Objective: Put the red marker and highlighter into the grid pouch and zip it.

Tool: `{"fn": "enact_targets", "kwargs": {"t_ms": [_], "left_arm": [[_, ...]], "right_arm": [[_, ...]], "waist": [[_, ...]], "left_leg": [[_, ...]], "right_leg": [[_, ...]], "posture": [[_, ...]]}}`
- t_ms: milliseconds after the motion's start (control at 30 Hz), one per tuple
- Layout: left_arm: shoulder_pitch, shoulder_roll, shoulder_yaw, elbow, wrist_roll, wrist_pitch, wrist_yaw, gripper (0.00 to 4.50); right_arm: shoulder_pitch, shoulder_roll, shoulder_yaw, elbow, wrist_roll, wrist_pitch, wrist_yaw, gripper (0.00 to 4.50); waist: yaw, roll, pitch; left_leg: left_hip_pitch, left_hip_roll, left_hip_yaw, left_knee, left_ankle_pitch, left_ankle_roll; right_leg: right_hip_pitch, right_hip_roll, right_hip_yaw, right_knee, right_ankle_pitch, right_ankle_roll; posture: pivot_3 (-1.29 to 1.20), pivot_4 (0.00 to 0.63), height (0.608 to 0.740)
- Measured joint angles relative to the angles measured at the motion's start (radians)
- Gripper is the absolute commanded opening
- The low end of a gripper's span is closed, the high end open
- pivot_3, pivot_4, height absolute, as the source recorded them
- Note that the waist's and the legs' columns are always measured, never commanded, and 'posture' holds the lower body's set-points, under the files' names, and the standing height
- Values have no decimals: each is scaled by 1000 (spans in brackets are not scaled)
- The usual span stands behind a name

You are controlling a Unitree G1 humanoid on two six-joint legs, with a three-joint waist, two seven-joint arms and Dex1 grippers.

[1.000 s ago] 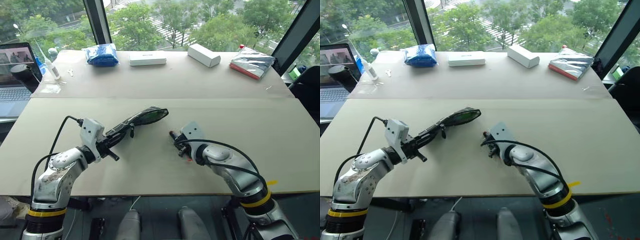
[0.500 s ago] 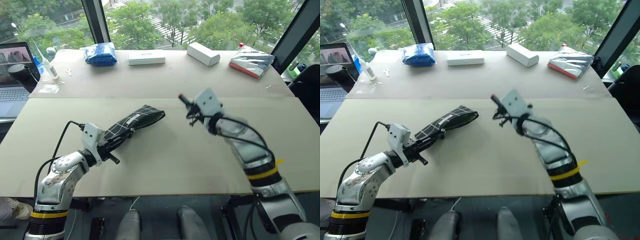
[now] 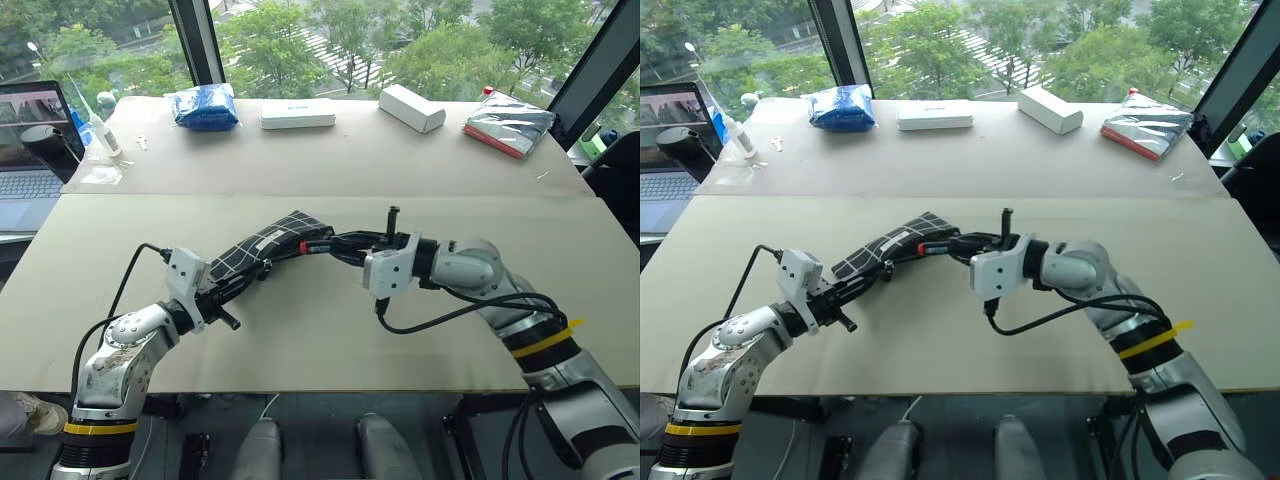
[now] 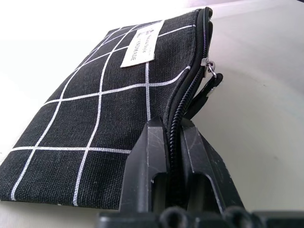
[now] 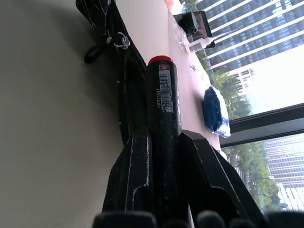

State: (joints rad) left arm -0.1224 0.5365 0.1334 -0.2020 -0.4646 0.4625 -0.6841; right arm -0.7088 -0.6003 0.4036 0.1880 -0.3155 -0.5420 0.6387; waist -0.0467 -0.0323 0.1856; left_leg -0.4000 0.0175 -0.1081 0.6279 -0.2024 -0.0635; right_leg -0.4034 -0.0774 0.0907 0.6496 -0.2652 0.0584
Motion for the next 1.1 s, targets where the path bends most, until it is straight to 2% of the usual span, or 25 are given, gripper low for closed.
{"fn": "enact_targets", "kwargs": {"t_ms": [400, 767, 1100], "left_arm": [[-23, 0, -3, 0, -2, 21, -5, 0], [-37, 3, -5, -5, -8, 41, -5, 0], [-50, 6, -5, -6, -8, 48, -5, 0]], "right_arm": [[-69, 77, 20, 159, -143, -106, -75, 512], [-167, 136, 24, 311, -243, -99, -130, 512], [-178, 223, 73, 351, -286, -99, -160, 512]], "waist": [[1, 0, 0], [-3, 0, 0], [-10, 0, 0]], "left_leg": [[0, 0, 0, 0, 0, 0], [0, 0, 0, 0, 0, 0], [0, 0, 0, 0, 0, 0]], "right_leg": [[0, 0, 0, 0, 0, 0], [0, 0, 0, 1, 0, 0], [0, 0, 0, 2, 0, 0]], "posture": [[0, 150, 740], [0, 150, 740], [0, 150, 740]]}}
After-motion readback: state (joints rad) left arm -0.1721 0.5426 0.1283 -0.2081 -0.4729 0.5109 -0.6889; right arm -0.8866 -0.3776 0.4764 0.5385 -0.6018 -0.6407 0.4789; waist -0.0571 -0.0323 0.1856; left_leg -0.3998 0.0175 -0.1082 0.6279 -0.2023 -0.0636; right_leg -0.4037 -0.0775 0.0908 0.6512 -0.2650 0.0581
